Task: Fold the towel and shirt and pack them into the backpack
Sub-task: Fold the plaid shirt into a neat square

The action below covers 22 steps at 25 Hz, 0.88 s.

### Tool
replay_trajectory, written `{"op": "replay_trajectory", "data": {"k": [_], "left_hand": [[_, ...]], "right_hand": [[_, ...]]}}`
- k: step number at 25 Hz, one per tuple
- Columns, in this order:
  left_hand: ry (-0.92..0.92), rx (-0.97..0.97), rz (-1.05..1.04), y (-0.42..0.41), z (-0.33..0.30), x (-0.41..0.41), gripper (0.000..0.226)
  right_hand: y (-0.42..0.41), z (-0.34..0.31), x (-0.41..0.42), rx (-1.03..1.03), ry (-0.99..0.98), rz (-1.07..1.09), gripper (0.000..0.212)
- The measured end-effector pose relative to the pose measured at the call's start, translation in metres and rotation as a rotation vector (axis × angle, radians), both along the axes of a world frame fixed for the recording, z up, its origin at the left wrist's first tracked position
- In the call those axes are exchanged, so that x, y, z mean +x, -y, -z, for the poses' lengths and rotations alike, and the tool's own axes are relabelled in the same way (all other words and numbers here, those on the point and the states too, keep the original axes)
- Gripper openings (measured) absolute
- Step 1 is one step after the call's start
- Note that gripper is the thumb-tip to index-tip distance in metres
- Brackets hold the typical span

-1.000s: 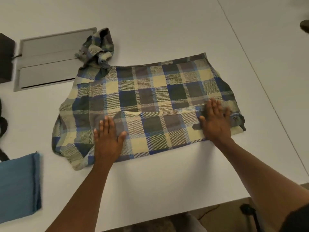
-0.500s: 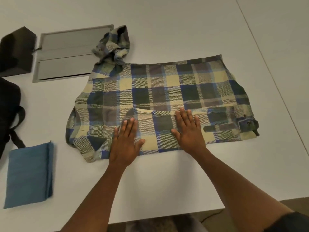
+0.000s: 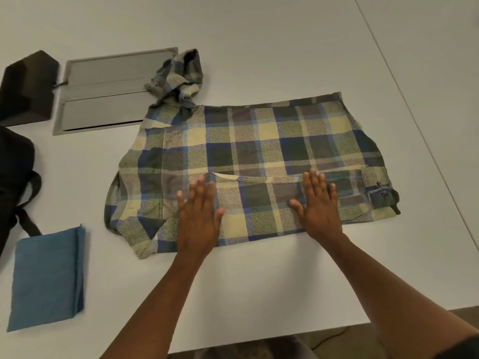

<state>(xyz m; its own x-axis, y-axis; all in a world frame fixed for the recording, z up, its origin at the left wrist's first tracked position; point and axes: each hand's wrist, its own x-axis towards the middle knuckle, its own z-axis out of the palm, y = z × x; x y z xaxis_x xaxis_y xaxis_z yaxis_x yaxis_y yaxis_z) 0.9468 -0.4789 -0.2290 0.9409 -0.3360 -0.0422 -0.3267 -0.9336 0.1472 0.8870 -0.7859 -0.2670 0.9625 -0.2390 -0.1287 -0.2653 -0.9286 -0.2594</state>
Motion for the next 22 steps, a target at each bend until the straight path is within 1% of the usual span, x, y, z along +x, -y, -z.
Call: {"op": "replay_trajectory", "data": {"k": [2,3,5,8,10,11,13,14,16,17,19,22], "left_hand": [[-0.062,-0.018,0.105,0.02,0.006,0.012,0.07],[-0.094,-0.008,0.092,0.021,0.012,0.019,0.072],[-0.155,0.003,-0.008,0.007,0.025,0.032,0.08],[-0.173,0.005,-0.126,-0.026,0.034,0.041,0.093],[-0.164,-0.035,-0.159,-0.032,0.027,0.043,0.091],[-0.124,-0.053,-0.168,-0.029,0.021,0.041,0.087],[-0.033,-0.107,-0.095,-0.012,0.011,0.034,0.076],[-0.016,-0.123,0.006,-0.004,0.01,0.028,0.074],[-0.033,-0.096,0.201,0.005,0.018,0.021,0.074],[-0.057,-0.063,0.235,0.005,0.023,0.019,0.075],[-0.098,-0.017,0.212,0.0,0.033,0.021,0.076],[-0.109,0.008,0.186,0.001,0.031,0.019,0.079]], "right_hand": [[0.006,0.0,-0.001,0.004,0.005,-0.021,0.074],[0.012,0.0,-0.002,0.005,0.003,-0.014,0.071],[0.026,0.0,-0.007,-0.009,-0.007,0.013,0.07],[0.05,0.0,-0.014,-0.019,-0.009,0.055,0.074],[0.063,-0.002,-0.015,0.026,0.017,0.106,0.076],[0.068,-0.003,-0.015,0.027,0.031,0.113,0.075],[0.078,-0.004,-0.016,-0.014,0.032,0.071,0.075],[0.083,-0.004,-0.017,-0.031,0.022,0.044,0.075],[0.092,-0.004,-0.018,-0.07,-0.001,0.019,0.074],[0.096,-0.004,-0.019,-0.089,-0.008,0.02,0.073],[0.104,-0.002,-0.022,-0.106,-0.004,0.049,0.074],[0.112,-0.004,-0.024,-0.087,0.005,0.094,0.076]]}}
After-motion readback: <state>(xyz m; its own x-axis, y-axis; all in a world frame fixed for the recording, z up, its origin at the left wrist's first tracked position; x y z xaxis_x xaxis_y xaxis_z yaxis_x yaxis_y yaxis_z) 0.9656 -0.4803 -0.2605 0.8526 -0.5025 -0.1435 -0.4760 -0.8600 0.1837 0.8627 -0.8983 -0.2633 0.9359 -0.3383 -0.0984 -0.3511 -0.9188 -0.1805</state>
